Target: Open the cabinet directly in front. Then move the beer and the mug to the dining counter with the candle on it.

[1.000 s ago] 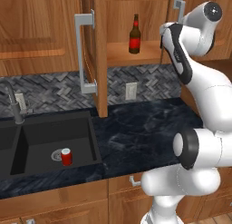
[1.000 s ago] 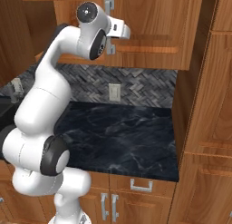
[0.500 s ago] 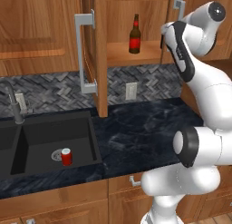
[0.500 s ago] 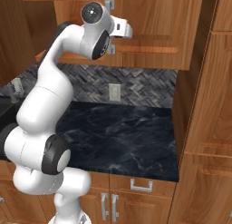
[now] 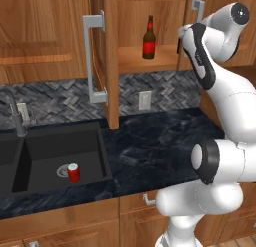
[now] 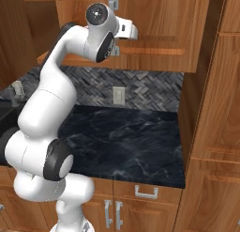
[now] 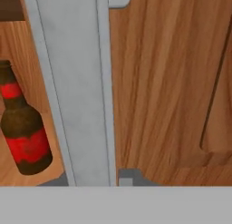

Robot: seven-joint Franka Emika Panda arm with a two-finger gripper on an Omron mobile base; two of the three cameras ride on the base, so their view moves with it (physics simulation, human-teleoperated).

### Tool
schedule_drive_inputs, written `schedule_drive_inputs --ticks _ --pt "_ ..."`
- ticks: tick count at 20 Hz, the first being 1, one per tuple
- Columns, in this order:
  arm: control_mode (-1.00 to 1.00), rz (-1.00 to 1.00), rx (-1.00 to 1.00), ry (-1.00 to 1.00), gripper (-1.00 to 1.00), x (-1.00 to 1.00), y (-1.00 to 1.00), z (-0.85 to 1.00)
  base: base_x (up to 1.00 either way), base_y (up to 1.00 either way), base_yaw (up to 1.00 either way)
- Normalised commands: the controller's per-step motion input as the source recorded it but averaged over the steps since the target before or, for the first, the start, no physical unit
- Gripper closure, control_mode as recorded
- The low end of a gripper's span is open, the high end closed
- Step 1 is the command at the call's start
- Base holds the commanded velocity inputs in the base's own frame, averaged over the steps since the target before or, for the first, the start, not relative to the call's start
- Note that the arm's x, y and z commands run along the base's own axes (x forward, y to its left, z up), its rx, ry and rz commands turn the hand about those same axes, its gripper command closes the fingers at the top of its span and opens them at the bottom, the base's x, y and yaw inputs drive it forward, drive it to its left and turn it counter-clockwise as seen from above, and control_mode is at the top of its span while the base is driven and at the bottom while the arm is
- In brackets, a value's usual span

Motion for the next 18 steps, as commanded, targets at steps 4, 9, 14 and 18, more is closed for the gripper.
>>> schedule_drive_inputs --ticks 4,9,14,18 --pt "-1.0 -0.03 -0.01 0.0 1.0 0.15 -0.04 -0.06 0.0 0.0 0.0" --pt "-1.0 -0.19 -0.13 -0.01 1.0 0.04 -0.08 -0.05 0.0 0.0 0.0" --pt "-1.0 -0.32 -0.21 0.0 1.0 0.08 0.0 -0.08 0.0 0.0 0.0" --pt "-1.0 -0.33 -0.18 0.0 1.0 0.11 -0.04 -0.09 0.0 0.0 0.0"
